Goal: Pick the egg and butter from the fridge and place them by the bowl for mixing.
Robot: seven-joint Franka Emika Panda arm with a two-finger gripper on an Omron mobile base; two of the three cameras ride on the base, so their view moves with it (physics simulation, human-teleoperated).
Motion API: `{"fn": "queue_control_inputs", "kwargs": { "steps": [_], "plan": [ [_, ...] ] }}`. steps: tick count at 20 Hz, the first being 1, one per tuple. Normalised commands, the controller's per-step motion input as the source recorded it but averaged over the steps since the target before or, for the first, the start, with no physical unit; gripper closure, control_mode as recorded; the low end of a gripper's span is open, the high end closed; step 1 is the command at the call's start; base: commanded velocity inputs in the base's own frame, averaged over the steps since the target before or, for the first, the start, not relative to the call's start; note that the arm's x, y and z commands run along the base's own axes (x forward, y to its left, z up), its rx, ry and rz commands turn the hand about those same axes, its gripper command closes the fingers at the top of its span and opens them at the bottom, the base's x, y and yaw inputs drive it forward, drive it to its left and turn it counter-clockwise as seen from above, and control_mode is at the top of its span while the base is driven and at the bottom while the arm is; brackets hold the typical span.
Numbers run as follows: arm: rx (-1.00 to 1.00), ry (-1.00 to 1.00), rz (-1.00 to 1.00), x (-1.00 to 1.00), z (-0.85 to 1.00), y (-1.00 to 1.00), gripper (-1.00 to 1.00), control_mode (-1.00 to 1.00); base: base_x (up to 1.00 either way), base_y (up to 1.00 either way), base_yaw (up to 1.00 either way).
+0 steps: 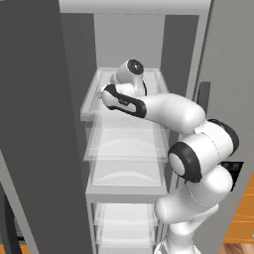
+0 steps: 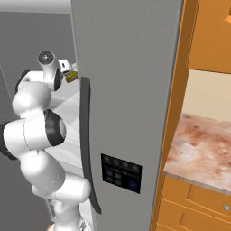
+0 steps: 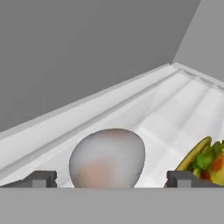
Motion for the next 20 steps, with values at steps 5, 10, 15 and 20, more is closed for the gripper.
{"fn": "queue_control_inputs", "kwargs": {
  "steps": [5, 10, 15, 20],
  "plan": [
    [0.0, 0.0, 0.0, 0.38, -0.19, 0.32, -1.0, -1.0, 0.0, 0.0, 0.0],
    [0.0, 0.02, 0.0, 0.33, -0.25, 0.29, 1.0, -1.0, 0.0, 0.0, 0.0],
    [0.04, 0.06, 0.0, 0.1, -0.43, 0.03, 1.0, -1.0, 0.0, 0.0, 0.0],
    [0.0, 0.09, -0.05, -0.35, -0.53, -0.08, 1.0, -1.0, 0.0, 0.0, 0.0]
  ]
}}
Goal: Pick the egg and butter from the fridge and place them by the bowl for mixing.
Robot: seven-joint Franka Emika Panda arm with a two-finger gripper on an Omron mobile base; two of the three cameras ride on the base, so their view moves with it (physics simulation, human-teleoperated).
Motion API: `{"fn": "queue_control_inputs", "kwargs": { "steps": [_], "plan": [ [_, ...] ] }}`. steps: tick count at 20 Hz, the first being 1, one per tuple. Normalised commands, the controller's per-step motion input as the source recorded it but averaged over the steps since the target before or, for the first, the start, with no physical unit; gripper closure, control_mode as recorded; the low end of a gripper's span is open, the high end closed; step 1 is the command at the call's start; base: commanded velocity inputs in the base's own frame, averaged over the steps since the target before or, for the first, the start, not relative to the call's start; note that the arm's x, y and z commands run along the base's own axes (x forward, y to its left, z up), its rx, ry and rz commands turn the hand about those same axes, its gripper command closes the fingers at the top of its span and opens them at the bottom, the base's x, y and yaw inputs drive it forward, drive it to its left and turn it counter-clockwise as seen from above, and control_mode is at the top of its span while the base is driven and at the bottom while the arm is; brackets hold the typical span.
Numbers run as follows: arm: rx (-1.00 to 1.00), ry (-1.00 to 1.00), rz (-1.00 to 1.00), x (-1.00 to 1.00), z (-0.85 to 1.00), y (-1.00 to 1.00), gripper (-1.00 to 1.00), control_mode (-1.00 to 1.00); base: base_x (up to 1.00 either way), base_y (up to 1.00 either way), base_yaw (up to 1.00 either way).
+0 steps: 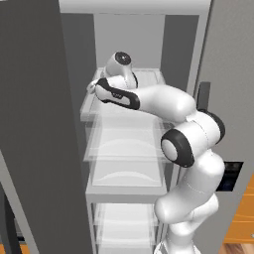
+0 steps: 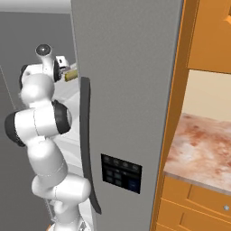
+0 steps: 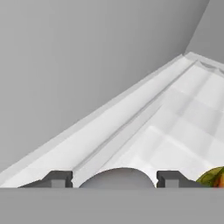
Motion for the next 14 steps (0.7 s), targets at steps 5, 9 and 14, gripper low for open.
{"fn": "queue_control_inputs", "kwargs": {
  "steps": [5, 9, 14],
  "plan": [
    [0.01, -0.38, -0.04, -0.7, 0.26, 0.0, 1.0, -1.0, 0.0, 0.0, 0.0],
    [0.08, -0.16, -0.09, -0.74, 0.39, 0.0, 1.0, -1.0, 0.0, 0.0, 0.0],
    [0.04, 0.15, -0.25, -0.94, 0.81, -0.12, 1.0, -1.0, 0.0, 0.0, 0.0]
  ]
}}
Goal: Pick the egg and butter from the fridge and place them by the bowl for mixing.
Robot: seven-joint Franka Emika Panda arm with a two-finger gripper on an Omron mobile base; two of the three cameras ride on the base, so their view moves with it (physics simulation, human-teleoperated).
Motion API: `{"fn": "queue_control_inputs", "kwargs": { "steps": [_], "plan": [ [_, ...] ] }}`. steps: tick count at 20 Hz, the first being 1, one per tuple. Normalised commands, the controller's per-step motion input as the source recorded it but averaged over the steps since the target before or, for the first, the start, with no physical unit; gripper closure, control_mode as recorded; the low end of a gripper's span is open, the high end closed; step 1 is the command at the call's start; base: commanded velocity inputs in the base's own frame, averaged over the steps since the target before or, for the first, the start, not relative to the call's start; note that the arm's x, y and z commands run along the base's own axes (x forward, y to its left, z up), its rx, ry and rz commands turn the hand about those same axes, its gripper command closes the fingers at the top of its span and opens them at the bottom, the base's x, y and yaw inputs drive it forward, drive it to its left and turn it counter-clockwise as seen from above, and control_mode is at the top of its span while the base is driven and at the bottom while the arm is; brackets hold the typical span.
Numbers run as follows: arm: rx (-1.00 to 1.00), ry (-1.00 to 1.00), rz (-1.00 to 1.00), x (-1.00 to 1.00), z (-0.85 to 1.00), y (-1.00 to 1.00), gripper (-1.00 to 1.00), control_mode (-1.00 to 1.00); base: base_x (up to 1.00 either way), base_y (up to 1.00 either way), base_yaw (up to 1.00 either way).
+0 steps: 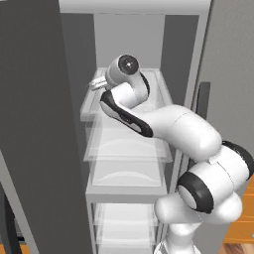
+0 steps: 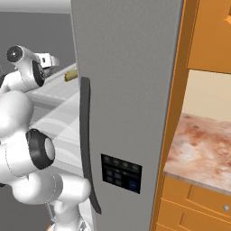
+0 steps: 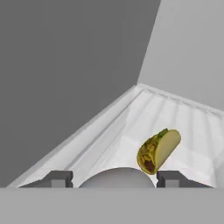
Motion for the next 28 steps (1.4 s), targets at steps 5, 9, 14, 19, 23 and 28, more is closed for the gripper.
{"fn": "queue_control_inputs", "kwargs": {
  "steps": [5, 9, 14, 19, 23, 28],
  "plan": [
    [0.04, -0.01, -0.23, -1.0, 0.42, -0.47, 1.0, -1.0, 0.0, 0.0, 0.0],
    [0.12, -0.02, -0.11, -1.0, 0.33, -0.49, 1.0, -1.0, 0.0, 0.0, 0.0],
    [0.15, 0.0, -0.06, -1.0, 0.29, -0.42, 1.0, -1.0, 0.0, 0.0, 0.0],
    [0.07, 0.02, 0.0, -1.0, 0.23, -0.09, 1.0, -1.0, 0.0, 0.0, 0.0],
    [0.01, 0.02, 0.07, -1.0, 0.4, 0.0, 1.0, -1.0, 0.0, 0.0, 0.0],
    [0.0, 0.0, 0.08, -1.0, 0.28, -0.14, 1.0, -1.0, 0.0, 0.0, 0.0]
  ]
}}
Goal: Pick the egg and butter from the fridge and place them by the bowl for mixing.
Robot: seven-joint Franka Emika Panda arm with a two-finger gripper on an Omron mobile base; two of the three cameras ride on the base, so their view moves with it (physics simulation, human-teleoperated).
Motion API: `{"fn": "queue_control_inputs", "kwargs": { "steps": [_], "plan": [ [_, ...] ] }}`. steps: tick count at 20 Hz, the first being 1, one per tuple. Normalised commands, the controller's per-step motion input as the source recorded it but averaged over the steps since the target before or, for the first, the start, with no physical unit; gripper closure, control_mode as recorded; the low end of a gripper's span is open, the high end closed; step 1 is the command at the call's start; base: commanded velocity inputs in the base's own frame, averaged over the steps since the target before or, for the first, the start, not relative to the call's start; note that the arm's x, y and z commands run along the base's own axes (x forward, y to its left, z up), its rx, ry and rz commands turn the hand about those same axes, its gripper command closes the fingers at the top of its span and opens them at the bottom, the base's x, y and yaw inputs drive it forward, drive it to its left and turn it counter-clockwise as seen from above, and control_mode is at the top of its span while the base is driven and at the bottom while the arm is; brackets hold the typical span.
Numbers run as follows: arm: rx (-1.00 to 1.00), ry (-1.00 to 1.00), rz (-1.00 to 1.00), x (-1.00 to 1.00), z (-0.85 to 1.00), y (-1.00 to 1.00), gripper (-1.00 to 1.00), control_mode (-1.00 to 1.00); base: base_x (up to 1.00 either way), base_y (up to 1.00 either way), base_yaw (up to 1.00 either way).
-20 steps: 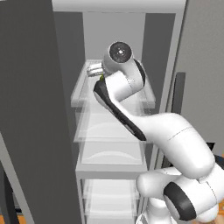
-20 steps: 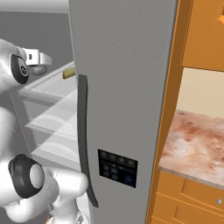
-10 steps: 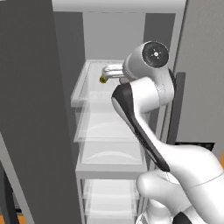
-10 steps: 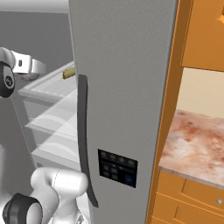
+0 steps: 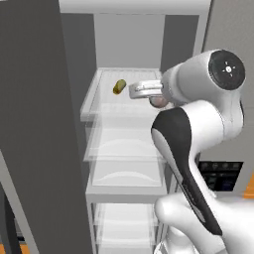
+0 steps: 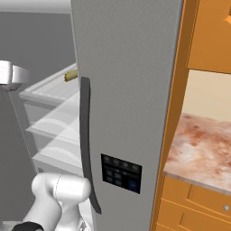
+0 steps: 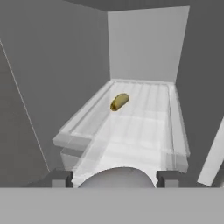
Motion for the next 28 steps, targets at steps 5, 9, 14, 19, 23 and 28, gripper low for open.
{"fn": "queue_control_inputs", "kwargs": {
  "steps": [5, 9, 14, 19, 23, 28],
  "plan": [
    [0.01, 0.0, 0.17, -0.91, 0.12, -0.39, 1.0, -1.0, 0.0, 0.0, 0.0],
    [0.0, -0.08, 0.19, -0.62, 0.08, -0.24, 1.0, -1.0, 0.0, 0.0, 0.0],
    [0.0, 0.0, 0.0, 0.0, 0.0, 0.0, 1.0, 1.0, -0.99, -0.38, 0.05],
    [0.0, 0.0, 0.0, 0.0, 0.0, 0.0, 1.0, 1.0, -1.0, -0.27, -0.02],
    [0.0, 0.0, 0.0, 0.0, 0.0, 0.0, 1.0, 1.0, -1.0, -0.96, -0.26],
    [0.0, 0.0, 0.0, 0.0, 0.0, 0.0, 1.0, 1.0, -0.99, -1.0, -0.31]
  ]
}}
